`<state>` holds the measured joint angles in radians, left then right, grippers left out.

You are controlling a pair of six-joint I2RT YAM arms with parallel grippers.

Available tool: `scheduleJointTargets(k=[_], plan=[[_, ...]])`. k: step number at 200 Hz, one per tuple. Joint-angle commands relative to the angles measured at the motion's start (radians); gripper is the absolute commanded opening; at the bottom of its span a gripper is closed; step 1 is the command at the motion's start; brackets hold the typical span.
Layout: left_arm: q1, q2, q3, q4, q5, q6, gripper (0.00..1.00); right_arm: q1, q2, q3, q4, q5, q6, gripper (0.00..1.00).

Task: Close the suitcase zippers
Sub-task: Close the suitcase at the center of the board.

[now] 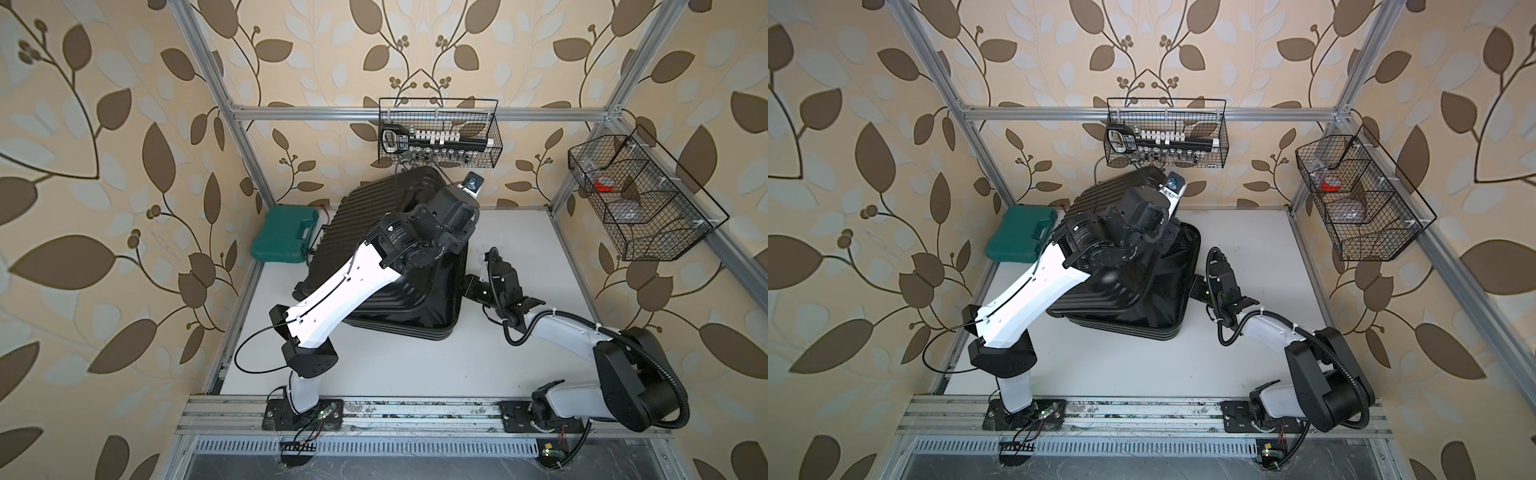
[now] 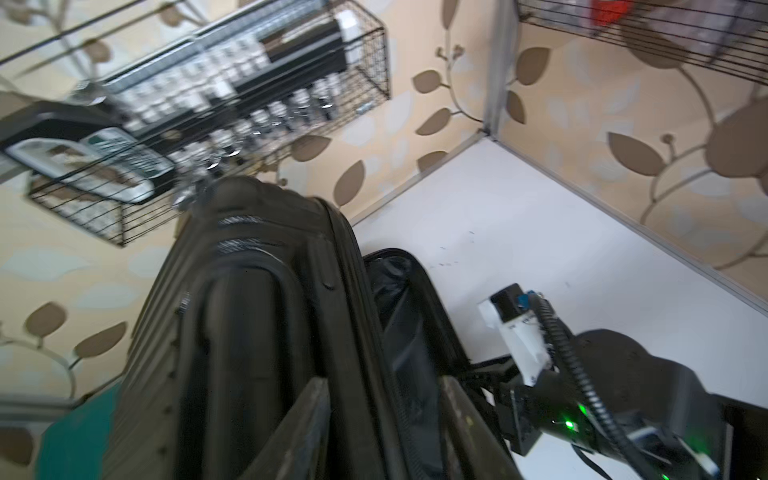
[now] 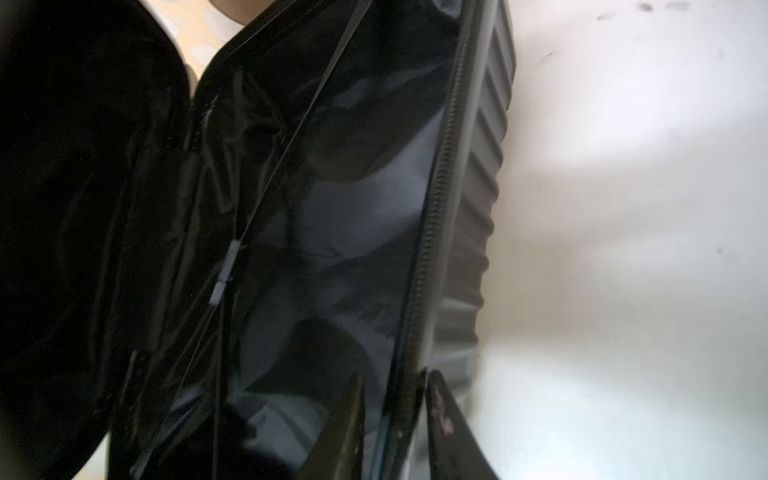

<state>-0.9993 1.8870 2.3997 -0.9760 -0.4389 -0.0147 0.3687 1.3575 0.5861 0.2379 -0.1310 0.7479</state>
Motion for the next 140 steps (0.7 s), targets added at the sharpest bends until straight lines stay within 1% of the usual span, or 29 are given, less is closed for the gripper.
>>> scheduleJointTargets(k=[1,23,37,55,85,107,128,140], plan=[[0.008,0.018,-0.023,0.079,0.124,-0.060,0.49,-0.007,-0.045,-0.049,0.010,-0.035,-0.030,0.29],[0.008,0.027,-0.056,0.071,0.125,-0.082,0.52,-0.005,-0.084,-0.097,0.013,-0.060,-0.042,0.31],[0.008,0.022,-0.099,0.074,0.149,-0.096,0.56,0.005,-0.103,-0.128,0.038,-0.076,-0.042,0.33],[0.010,0.023,-0.151,0.068,0.179,-0.111,0.60,0.046,-0.124,-0.160,0.073,-0.066,-0.041,0.36],[0.013,0.045,-0.198,0.028,0.217,-0.154,0.60,0.121,-0.125,-0.175,0.120,-0.049,-0.041,0.38],[0.019,0.062,-0.235,0.002,0.234,-0.191,0.59,0.139,-0.162,-0.188,0.103,0.007,-0.036,0.38],[0.019,0.070,-0.278,-0.015,0.244,-0.210,0.58,0.137,-0.233,-0.192,0.014,0.118,-0.059,0.39],[0.019,0.073,-0.292,-0.033,0.232,-0.221,0.57,0.133,-0.270,-0.191,-0.033,0.166,-0.077,0.40]])
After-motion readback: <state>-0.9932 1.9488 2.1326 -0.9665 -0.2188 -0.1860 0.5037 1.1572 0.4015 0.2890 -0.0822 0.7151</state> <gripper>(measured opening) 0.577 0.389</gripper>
